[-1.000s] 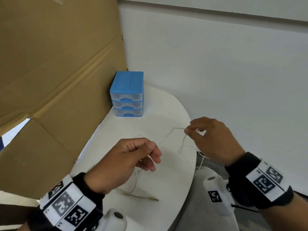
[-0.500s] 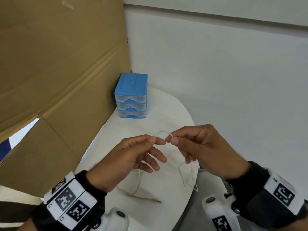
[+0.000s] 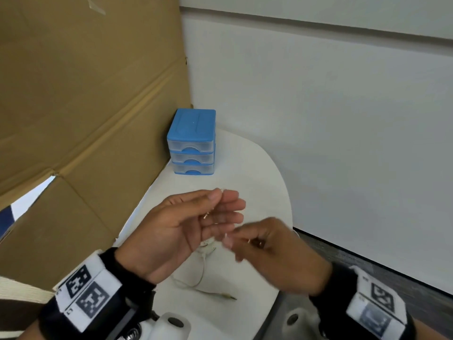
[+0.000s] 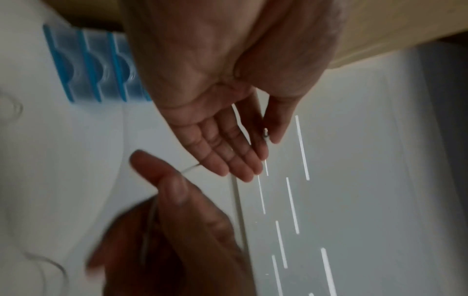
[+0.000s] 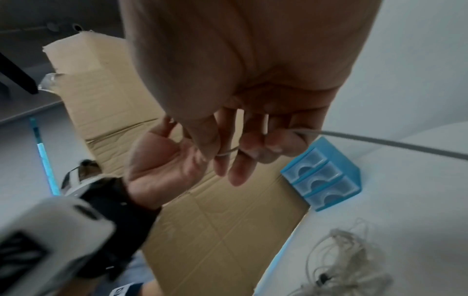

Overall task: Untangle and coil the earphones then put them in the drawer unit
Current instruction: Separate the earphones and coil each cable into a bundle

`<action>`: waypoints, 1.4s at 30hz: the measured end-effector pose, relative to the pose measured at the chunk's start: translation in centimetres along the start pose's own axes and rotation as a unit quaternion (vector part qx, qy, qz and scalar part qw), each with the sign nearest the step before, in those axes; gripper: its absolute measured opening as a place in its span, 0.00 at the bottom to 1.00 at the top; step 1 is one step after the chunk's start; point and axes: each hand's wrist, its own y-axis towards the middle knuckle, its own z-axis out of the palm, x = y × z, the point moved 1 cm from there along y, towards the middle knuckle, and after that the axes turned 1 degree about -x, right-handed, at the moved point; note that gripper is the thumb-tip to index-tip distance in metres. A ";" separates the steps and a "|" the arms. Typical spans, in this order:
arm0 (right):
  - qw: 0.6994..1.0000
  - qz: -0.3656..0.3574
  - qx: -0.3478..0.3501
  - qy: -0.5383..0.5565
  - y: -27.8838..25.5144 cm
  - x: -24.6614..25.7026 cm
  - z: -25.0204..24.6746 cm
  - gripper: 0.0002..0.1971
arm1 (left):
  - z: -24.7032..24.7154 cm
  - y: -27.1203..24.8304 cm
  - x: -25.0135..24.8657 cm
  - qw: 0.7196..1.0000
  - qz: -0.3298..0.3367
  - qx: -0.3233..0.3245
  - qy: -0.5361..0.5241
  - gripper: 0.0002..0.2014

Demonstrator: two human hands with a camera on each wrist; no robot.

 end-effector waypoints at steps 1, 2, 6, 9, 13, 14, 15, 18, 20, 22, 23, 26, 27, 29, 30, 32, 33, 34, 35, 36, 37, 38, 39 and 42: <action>0.999 -0.011 0.031 -0.015 -0.3 0.1 0.8 0.17 | -0.2 0.1 -0.1 1.000 -0.006 -0.021 0.000 0.18; 0.998 -0.018 0.047 -0.025 -0.5 0.2 1.3 0.20 | -0.3 0.2 -0.1 0.999 -0.014 -0.042 0.003 0.15; 0.995 -0.027 0.040 -0.092 -0.8 0.6 0.9 0.21 | -0.3 0.4 0.2 0.997 -0.044 -0.069 0.005 0.12; 0.992 -0.002 0.006 -0.126 -0.5 -0.4 0.4 0.22 | -0.4 0.0 0.0 0.999 -0.046 -0.024 -0.013 0.21; 0.990 0.009 -0.018 -0.141 -0.4 -0.9 0.3 0.20 | -0.1 -0.2 0.2 0.999 -0.024 -0.033 -0.003 0.15; 0.990 -0.002 -0.007 -0.139 -0.5 -0.6 0.4 0.18 | 0.2 -0.1 0.2 0.998 -0.014 -0.052 -0.015 0.13; 0.991 -0.016 0.007 -0.133 -0.7 -0.1 0.5 0.17 | 0.2 0.1 0.2 0.997 -0.002 -0.073 -0.032 0.13; 0.987 -0.046 0.059 -0.145 -1.4 2.0 0.7 0.16 | -0.5 0.9 0.4 0.987 0.062 -0.145 -0.031 0.15; 0.986 -0.060 0.099 -0.121 -1.8 3.5 0.5 0.15 | -1.2 1.2 0.6 0.971 0.123 -0.198 0.057 0.13; 0.995 -0.039 0.095 -0.011 -1.9 5.1 -0.5 0.11 | -1.6 1.0 0.9 0.943 0.172 -0.207 0.197 0.11; 0.996 -0.039 0.069 0.041 -1.9 5.7 -1.2 0.11 | -1.5 0.9 1.1 0.927 0.185 -0.181 0.270 0.11; 0.991 -0.084 -0.062 0.081 -1.4 6.1 -3.5 0.12 | -0.3 0.0 1.7 0.919 0.162 -0.060 0.354 0.12; 0.987 -0.093 -0.106 0.079 -1.2 5.8 -4.3 0.11 | 0.2 -0.3 1.7 0.935 0.140 -0.032 0.324 0.13; 0.977 -0.080 -0.183 0.075 -0.5 4.6 -5.7 0.11 | 1.2 -0.8 1.5 0.965 0.098 0.016 0.243 0.14; 0.973 -0.065 -0.209 0.075 -0.2 3.8 -6.1 0.10 | 1.6 -1.0 1.2 0.976 0.077 0.039 0.201 0.14; 0.971 -0.033 -0.216 0.092 0.4 2.4 -5.8 0.07 | 2.5 -1.5 0.5 0.989 0.048 0.067 0.123 0.14; 0.974 -0.020 -0.197 0.106 0.6 1.7 -5.1 0.06 | 2.7 -1.7 0.2 0.993 0.047 0.064 0.089 0.13; 0.980 -0.008 -0.165 0.114 0.7 1.1 -4.1 0.07 | 2.8 -1.6 -0.2 0.996 0.055 0.051 0.055 0.12; 0.986 0.003 -0.123 0.108 0.6 0.6 -2.9 0.09 | 2.8 -1.5 -0.7 0.997 0.068 0.028 0.022 0.10; 0.993 0.011 -0.075 0.091 0.4 0.4 -1.7 0.10 | 2.5 -1.2 -1.1 0.996 0.086 -0.002 -0.004 0.11; 0.997 0.016 -0.022 0.076 0.0 0.4 -0.6 0.10 | 1.9 -0.8 -1.4 0.993 0.107 -0.034 -0.018 0.13; 0.997 0.018 0.030 0.067 -0.4 0.9 0.3 0.09 | 1.1 -0.5 -1.7 0.989 0.133 -0.063 -0.014 0.16; 0.995 0.019 0.074 0.062 -0.9 1.5 0.7 0.09 | 0.4 -0.2 -2.0 0.983 0.161 -0.092 0.014 0.16; 0.990 -0.011 0.114 0.076 -1.9 4.6 -0.1 0.10 | -1.3 0.2 -1.5 0.943 0.216 -0.155 0.199 0.12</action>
